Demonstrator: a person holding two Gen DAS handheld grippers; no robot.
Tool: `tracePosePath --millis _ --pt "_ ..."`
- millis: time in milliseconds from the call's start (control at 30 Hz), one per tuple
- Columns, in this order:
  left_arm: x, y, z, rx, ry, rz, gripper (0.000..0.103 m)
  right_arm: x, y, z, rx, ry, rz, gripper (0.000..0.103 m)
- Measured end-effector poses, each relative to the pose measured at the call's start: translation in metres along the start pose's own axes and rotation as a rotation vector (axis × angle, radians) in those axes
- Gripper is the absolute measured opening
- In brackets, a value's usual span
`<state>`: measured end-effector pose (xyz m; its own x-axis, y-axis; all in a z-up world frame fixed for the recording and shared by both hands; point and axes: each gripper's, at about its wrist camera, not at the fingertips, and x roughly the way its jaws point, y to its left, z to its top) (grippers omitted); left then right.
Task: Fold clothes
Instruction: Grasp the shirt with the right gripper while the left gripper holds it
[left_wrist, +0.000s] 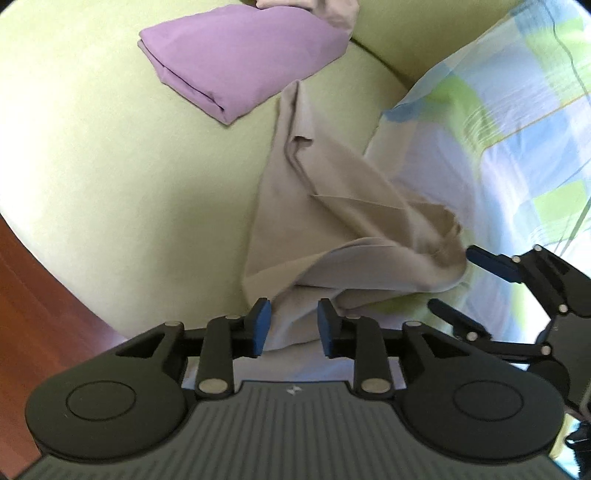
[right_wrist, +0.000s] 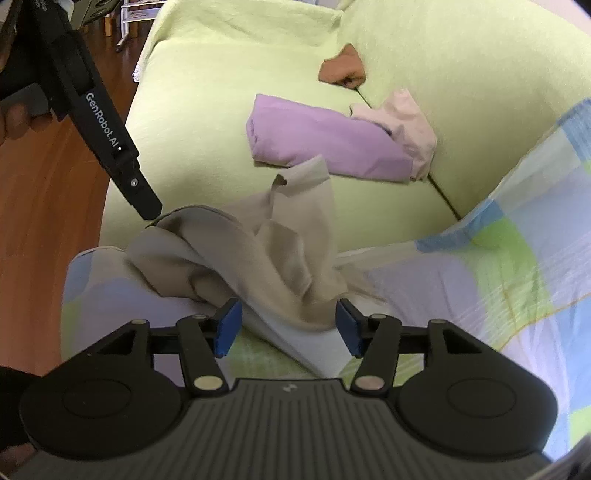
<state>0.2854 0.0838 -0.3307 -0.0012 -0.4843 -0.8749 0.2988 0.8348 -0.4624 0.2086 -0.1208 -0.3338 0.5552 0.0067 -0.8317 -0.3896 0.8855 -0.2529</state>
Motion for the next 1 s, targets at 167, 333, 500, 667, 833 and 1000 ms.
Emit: tracePosePath --millis 167,333,500,667,833,1000 --pt "0.014 -0.002 -0.013 -0.008 -0.014 -0.001 0.04 -0.009 0.01 -0.016 -0.173 0.055 0.089 0.006" --pt "0.024 0.008 -0.021 -0.107 -0.013 -0.077 0.04 -0.022 0.02 -0.022 -0.161 0.078 0.135 0.008" --pt "0.033 0.04 -0.023 -0.451 -0.034 -0.206 0.04 -0.019 0.024 -0.017 -0.15 0.097 0.119 0.023" --pt "0.041 0.065 -0.028 -0.704 -0.073 -0.268 0.04 -0.023 0.002 0.011 -0.071 0.067 0.134 0.033" --pt "0.061 0.071 -0.031 -0.831 -0.051 -0.281 0.043 -0.022 -0.011 0.033 -0.042 0.033 0.144 0.045" --pt "0.058 0.082 -0.034 -0.942 -0.127 -0.299 0.043 -0.019 -0.02 0.048 -0.001 0.02 0.163 0.049"
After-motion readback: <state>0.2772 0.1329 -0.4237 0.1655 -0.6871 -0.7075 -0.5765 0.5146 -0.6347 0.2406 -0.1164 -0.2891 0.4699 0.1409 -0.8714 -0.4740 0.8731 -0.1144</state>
